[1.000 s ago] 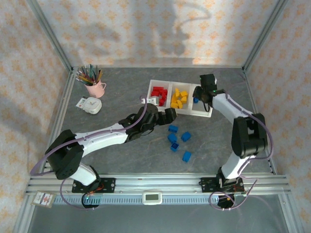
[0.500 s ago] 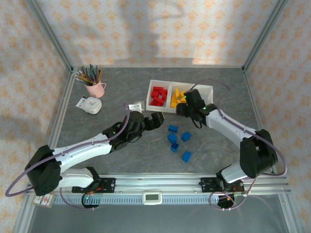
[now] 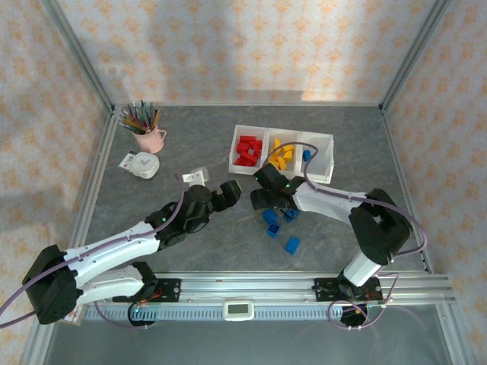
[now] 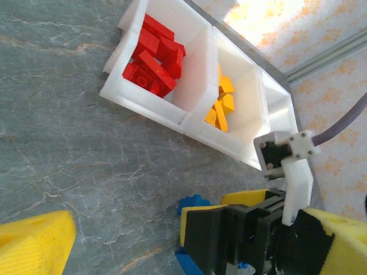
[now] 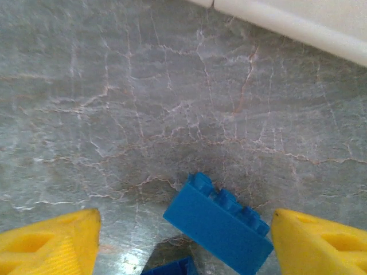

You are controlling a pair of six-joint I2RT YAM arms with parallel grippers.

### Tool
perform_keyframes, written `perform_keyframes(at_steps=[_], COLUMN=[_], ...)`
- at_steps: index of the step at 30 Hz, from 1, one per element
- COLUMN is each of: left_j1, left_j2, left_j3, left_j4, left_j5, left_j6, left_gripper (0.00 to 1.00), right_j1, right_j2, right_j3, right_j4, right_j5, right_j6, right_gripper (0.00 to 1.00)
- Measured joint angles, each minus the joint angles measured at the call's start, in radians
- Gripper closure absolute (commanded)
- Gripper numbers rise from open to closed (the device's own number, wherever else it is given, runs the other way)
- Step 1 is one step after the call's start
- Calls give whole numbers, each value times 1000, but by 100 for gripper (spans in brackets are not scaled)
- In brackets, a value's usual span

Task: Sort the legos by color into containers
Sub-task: Pick up the lego from the center of the table.

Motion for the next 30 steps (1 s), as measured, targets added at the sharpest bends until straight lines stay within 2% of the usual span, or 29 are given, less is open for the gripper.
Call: perform_keyframes(at_steps=[5,11,24,30], left_j1=[0,6,7,11], left_j2=[-7,-7,-6,-6], left_j3=[-18,-21,-21,-21], left_j4=[-1,-2,-1,0], left_j5=[-3,-3,-2,-1], left_j6=[-9,-23,-23,-23], left_gripper=[1,1,1,1], right_j1=[2,1,-49,-53], right_j2=[57,97,99,99], right_j3=[0,0,1,1], right_j4=[-2,-3,10,21], right_j5=[65,123,114,96], right_j6=[3,18,37,37], right_gripper=[22,31,59,69])
